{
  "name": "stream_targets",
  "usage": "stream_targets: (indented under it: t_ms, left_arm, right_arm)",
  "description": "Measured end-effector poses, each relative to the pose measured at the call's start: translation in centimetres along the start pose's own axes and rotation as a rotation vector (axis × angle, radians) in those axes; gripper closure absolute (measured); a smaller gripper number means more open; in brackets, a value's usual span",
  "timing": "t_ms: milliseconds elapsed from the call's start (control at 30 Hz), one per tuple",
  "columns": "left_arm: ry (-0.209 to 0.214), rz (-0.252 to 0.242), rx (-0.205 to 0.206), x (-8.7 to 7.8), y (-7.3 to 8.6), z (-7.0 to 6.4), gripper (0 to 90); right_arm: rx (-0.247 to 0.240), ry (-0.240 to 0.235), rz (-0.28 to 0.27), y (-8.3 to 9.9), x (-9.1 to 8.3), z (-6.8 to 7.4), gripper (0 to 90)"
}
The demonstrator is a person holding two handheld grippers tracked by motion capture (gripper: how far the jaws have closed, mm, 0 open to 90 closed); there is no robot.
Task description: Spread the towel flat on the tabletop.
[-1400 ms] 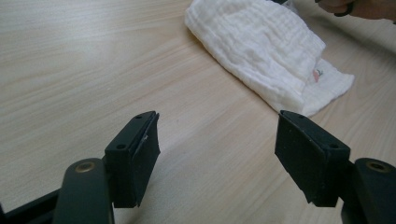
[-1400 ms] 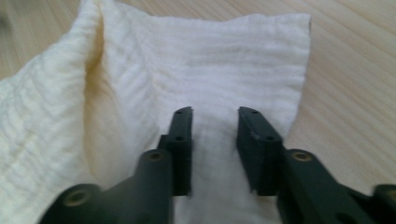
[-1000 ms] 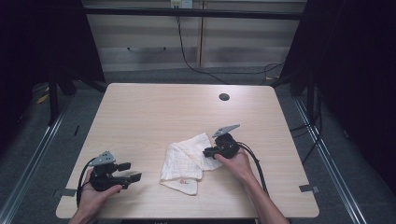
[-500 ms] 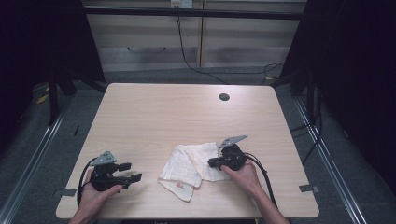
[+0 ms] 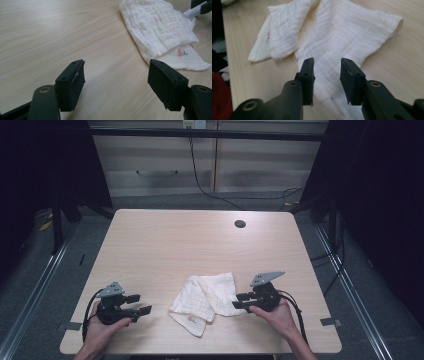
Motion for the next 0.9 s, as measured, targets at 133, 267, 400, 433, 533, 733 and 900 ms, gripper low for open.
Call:
stream_targets:
  t_ms: [133,267,400,433,533,733,900]
  left_arm:
    - [0.001,0.005,0.005,0.2,0.0,-0.1,29.5]
    - [0.003,0.005,0.003,0.2,0.0,0.0,29.4]
    - [0.0,0.001,-0.001,0.1,0.0,0.0,29.2]
    - [-0.002,0.003,0.001,0.0,0.0,0.0,29.2]
    - [-0.003,0.002,0.004,0.0,0.0,0.1,29.1]
    - [-0.004,-0.004,-0.005,0.0,0.0,0.1,28.8]
    - [-0.002,-0.004,-0.004,0.0,0.0,0.0,28.4]
  right_arm:
    - [-0.007,-0.01,0.005,1.6,-0.2,0.3,67.5]
    - [-0.028,-0.035,0.019,2.3,0.3,0.5,65.2]
    - [-0.054,-0.028,0.031,2.2,0.9,0.5,66.2]
    - [-0.065,-0.027,0.031,2.1,1.0,0.4,66.9]
    - [-0.08,-0.018,0.048,2.2,1.3,0.3,67.6]
    - [-0.13,-0.019,0.035,2.5,1.4,0.5,64.5]
    - [-0.2,0.057,0.032,2.7,1.4,0.9,75.5]
Point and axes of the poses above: each handheld gripper's, and its own axes: x roughly forward along the jaws, y roughly out of its underside, z roughly to its left, the point moved 3 cm from there along x, roughly forward along the jaws
